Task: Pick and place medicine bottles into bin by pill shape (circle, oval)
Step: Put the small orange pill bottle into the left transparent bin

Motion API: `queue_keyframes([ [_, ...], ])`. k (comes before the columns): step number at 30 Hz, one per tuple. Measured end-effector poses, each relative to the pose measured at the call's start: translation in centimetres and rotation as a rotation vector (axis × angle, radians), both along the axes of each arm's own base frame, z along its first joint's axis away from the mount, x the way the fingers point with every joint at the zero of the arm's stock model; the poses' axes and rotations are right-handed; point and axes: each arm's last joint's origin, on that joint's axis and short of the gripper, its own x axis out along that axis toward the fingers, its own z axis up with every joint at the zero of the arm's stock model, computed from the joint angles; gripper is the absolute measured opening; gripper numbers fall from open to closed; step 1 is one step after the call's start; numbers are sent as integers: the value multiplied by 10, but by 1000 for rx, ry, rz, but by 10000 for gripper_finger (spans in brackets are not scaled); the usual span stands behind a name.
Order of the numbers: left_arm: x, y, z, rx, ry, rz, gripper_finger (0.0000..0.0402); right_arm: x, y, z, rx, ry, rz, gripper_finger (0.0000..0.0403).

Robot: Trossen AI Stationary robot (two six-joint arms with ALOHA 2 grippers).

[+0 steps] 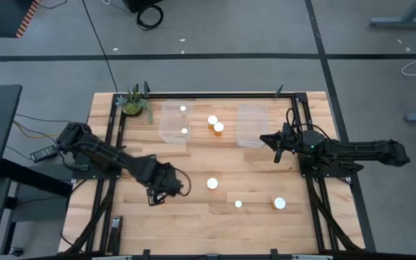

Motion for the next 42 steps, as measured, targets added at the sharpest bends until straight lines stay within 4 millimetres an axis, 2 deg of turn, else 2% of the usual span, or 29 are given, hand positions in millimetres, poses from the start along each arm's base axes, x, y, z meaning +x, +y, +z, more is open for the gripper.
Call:
queue_keyframes([
  [3, -12, -14, -26, -74, -16, 26, 192, 0, 0, 0, 0, 0, 0, 39],
  [7, -21, -25, -49, -153, -55, 77, 192, 0, 0, 0, 0, 1, 0, 39],
  [13, -25, -31, -65, -189, -108, 110, 195, 0, 0, 0, 0, 1, 0, 39],
  [32, -15, -34, -66, -153, -276, 68, 195, 0, 0, 0, 0, 1, 0, 39],
  [37, -15, -34, -66, -150, -279, 67, 173, 0, 0, 0, 0, 1, 0, 39],
  [42, -15, -34, -66, -150, -279, 65, 133, 0, 0, 0, 0, 1, 0, 39],
])
